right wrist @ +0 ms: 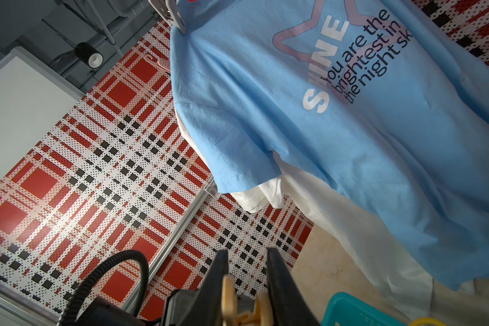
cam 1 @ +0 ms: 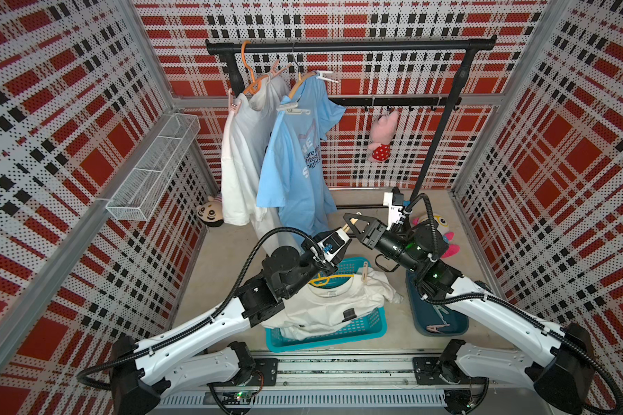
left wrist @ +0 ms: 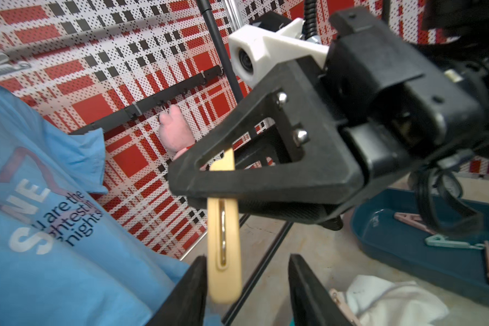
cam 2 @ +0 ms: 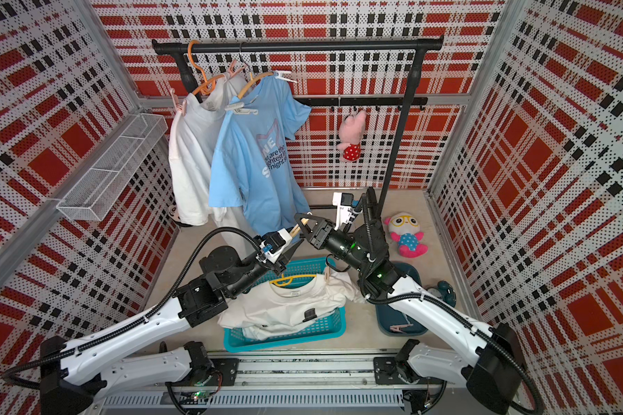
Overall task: Use clothespins to secure the t-shirt on both sides of the hanger
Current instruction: Open the clothespin.
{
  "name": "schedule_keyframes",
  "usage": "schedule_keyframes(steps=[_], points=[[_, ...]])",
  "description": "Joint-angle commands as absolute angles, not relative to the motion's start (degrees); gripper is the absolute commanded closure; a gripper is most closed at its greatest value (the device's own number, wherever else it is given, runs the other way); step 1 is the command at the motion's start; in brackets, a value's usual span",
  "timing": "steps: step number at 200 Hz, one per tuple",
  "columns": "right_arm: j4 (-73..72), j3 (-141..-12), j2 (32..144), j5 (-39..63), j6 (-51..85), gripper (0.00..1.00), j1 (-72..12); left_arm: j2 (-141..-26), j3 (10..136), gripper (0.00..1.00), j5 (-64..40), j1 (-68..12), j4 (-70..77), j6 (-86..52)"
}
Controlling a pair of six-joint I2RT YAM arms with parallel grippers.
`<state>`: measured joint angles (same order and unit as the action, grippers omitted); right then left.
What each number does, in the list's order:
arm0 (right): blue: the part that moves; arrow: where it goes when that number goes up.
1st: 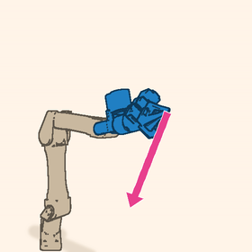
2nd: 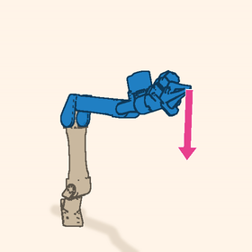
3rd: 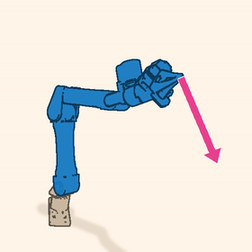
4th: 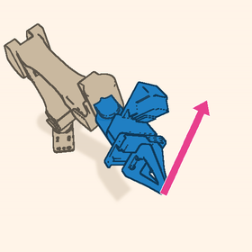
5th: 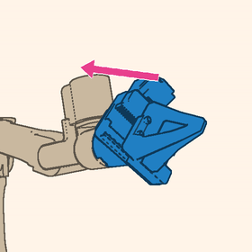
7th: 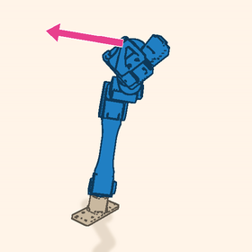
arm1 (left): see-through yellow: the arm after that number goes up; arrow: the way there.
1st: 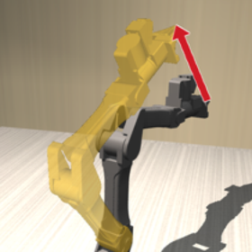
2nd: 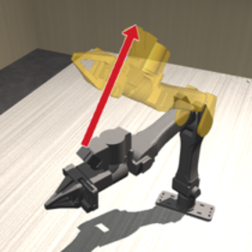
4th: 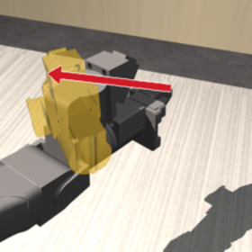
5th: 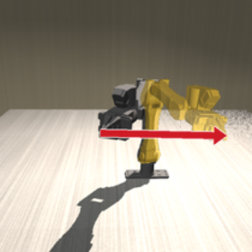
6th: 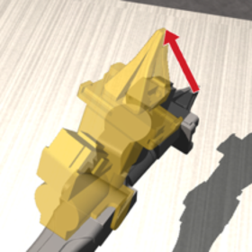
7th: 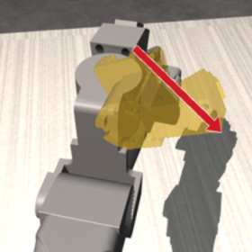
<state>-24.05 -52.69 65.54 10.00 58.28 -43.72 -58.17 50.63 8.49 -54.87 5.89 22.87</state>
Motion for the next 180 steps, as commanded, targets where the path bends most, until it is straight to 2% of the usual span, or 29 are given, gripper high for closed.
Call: schedule_keyframes(steps=[1, 27, 42, 64, 100, 126, 158, 180], points=[[-20.6, -52.8, 63.1, 5.1, 53.9, 0.83, -44.0, -55.7, 52.8, 0.36, 7.4, -55.1, -0.6, 20.7], [-16.1, -53.1, 62.5, 1.1, 48.8, 0.88, -44.0, -52.9, 53.0, 0.3, 6.2, -53.7, -7.2, 17.1], [-15.1, -53.0, 62.4, -0.1, 46.3, 0.91, -43.8, -51.6, 53.7, 0.29, 2.1, -50.8, -12.5, 14.4], [-13.9, -52.9, 62.6, -2.2, 42.4, 1.0, -43.2, -50.7, 56.2, 0.29, -5.9, -43.7, -22.2, 12.6], [-13.8, -52.0, 63.4, -0.3, 38.6, 1.0, -39.8, -52.2, 62.5, 0.34, -16.2, -31.2, -38.7, 17.3], [-14.9, -50.9, 63.9, 2.9, 37.3, 1.0, -36.3, -56.1, 66.4, 0.38, -14.5, -29.1, -49.9, 20.7], [-14.5, -50.5, 64.3, 4.0, 31.2, 1.0, -34.9, -57.4, 65.1, 0.41, -8.8, -29.2, -58.2, 23.9], [-14.4, -50.2, 64.7, 5.5, 28.4, 1.0, -34.5, -56.7, 62.8, 0.45, -9.6, -28.2, -62.1, 26.8]])
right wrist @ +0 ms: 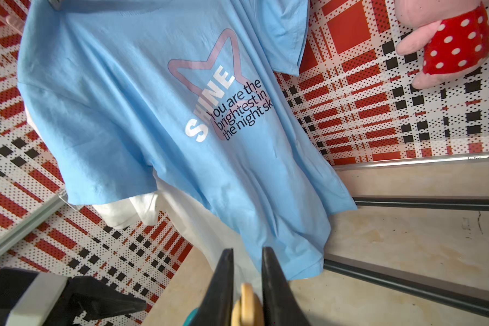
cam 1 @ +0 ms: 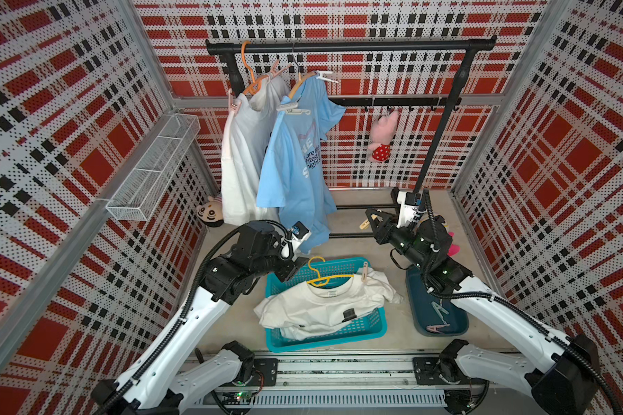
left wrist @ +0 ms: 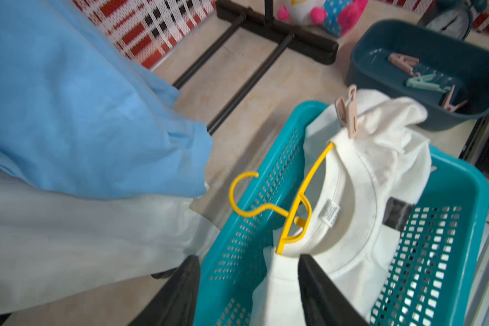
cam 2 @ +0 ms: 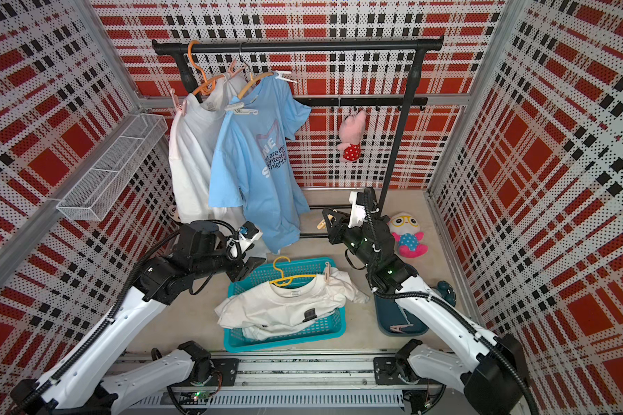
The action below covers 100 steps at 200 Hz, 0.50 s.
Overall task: Use clothespins to secure the t-shirt on both sides of the hanger
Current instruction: Open the clothespin, then pick up the hanger from the basket.
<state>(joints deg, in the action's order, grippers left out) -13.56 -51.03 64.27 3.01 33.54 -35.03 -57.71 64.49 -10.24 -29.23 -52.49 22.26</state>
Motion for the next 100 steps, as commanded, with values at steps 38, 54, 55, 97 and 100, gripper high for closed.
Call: schedule_keyframes(steps=[38, 54, 55, 97, 100], points=[[-16.7, -49.0, 65.1, 8.7, 26.8, 1.0, -34.4, -56.1, 57.7, 0.46, -9.9, -24.4, -65.9, 28.5], [-16.9, -48.9, 65.2, 9.7, 26.4, 1.0, -34.4, -55.4, 56.4, 0.47, -9.6, -23.8, -66.9, 29.1], [-16.9, -48.9, 65.2, 9.7, 26.4, 1.0, -34.4, -55.3, 56.3, 0.47, -9.6, -23.8, -67.0, 29.1], [-16.8, -48.5, 65.0, 12.0, 25.5, 1.0, -34.4, -53.9, 53.4, 0.49, -10.4, -22.7, -66.5, 30.7], [-16.9, -48.6, 65.0, 12.1, 25.4, 1.0, -34.3, -53.9, 53.3, 0.49, -10.2, -22.8, -66.6, 30.9]])
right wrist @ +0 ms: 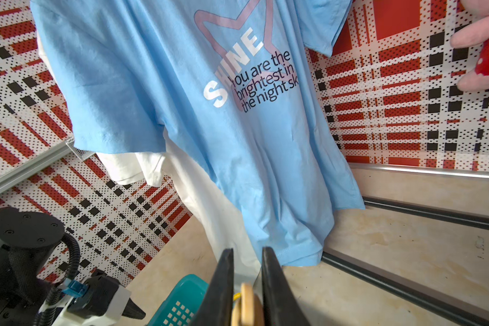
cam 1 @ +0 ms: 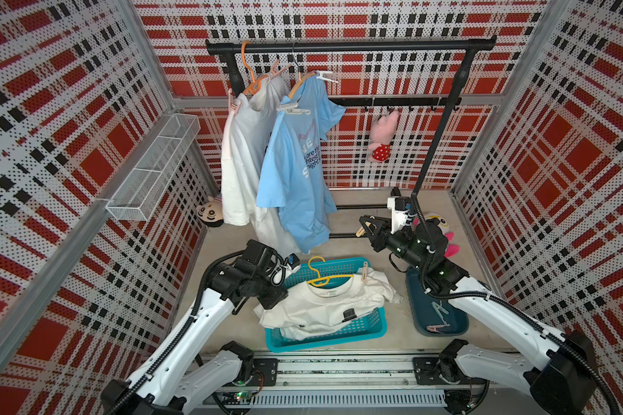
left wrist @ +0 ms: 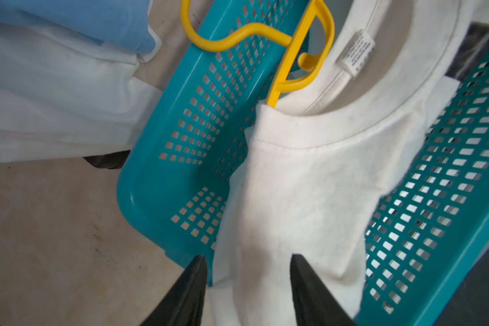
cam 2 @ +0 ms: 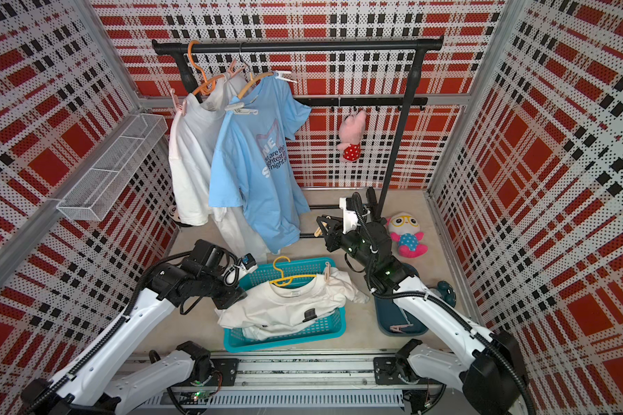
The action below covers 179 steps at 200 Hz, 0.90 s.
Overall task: Use clothespins to secure the t-shirt on both sides of the hanger
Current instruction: Pick up the hanger from the basket.
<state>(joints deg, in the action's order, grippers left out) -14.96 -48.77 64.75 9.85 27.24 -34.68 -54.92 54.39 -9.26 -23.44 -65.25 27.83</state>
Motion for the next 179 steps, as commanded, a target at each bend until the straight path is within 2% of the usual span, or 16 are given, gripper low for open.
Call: schedule_keyframes(steps=[1, 24, 88, 140, 179], points=[[-16.9, -48.5, 65.0, 12.1, 25.4, 1.0, -34.3, -53.9, 53.2, 0.49, -10.1, -22.7, -66.6, 31.0], [-16.6, -48.6, 64.8, 13.3, 25.0, 1.0, -34.4, -54.1, 52.8, 0.53, -8.3, -22.5, -67.0, 33.1], [-18.4, -48.2, 65.2, 14.5, 25.9, 1.0, -34.4, -55.3, 52.1, 0.54, -11.1, -22.1, -65.1, 33.8], [-20.1, -48.6, 66.8, 16.1, 26.1, 1.0, -35.0, -56.0, 50.2, 0.57, -7.3, -22.1, -60.3, 34.1], [-19.4, -48.8, 66.5, 15.8, 25.4, 1.0, -35.3, -56.0, 48.3, 0.57, -10.2, -22.1, -58.0, 34.4]])
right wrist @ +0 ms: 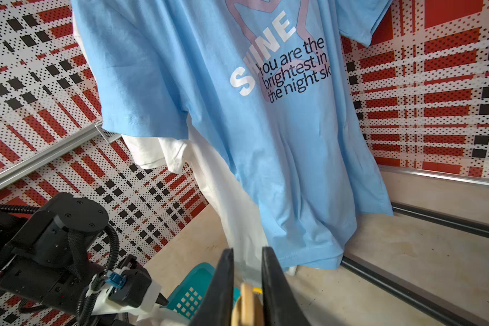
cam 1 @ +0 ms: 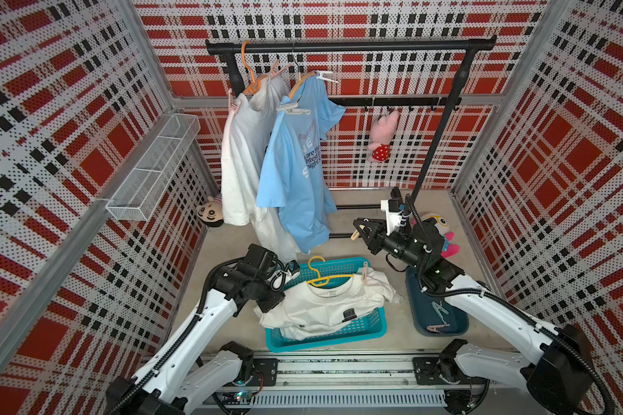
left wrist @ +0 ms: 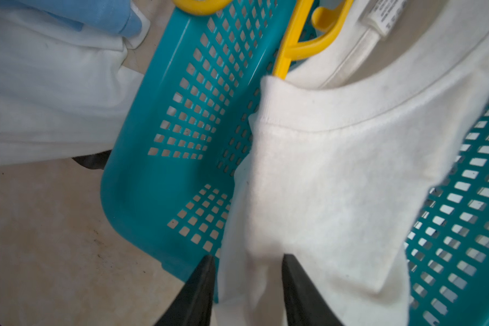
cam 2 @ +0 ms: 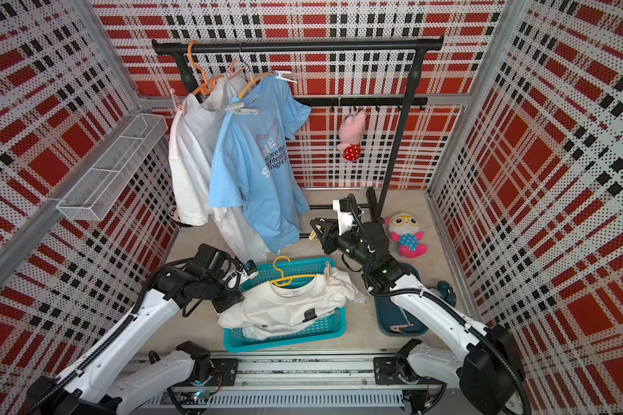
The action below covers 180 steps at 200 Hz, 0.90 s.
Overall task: Use clothespins to secure the t-shirt on both sides of the hanger
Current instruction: Pick up the hanger from the basket.
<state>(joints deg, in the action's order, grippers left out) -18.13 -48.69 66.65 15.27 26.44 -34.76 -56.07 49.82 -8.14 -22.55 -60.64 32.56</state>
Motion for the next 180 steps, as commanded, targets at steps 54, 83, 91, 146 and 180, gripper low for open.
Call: schedule_keyframes(steps=[54, 83, 91, 146, 180], points=[[-19.4, -49.1, 67.0, 15.6, 24.9, 1.0, -36.1, -55.3, 46.0, 0.6, -8.7, -22.6, -57.1, 34.6], [-19.2, -49.5, 67.4, 15.7, 23.9, 1.0, -36.8, -55.4, 44.9, 0.65, -8.2, -22.6, -55.8, 34.4], [-19.0, -49.6, 67.3, 15.7, 23.7, 1.0, -36.9, -55.4, 44.8, 0.67, -8.4, -22.6, -55.6, 34.5], [-18.7, -50.1, 67.3, 16.0, 22.7, 1.0, -37.1, -55.1, 44.5, 0.85, -8.2, -22.6, -54.4, 35.4], [-18.1, -50.7, 67.5, 16.9, 21.4, 1.0, -37.1, -54.0, 44.9, 0.96, -6.4, -22.8, -52.7, 36.2]])
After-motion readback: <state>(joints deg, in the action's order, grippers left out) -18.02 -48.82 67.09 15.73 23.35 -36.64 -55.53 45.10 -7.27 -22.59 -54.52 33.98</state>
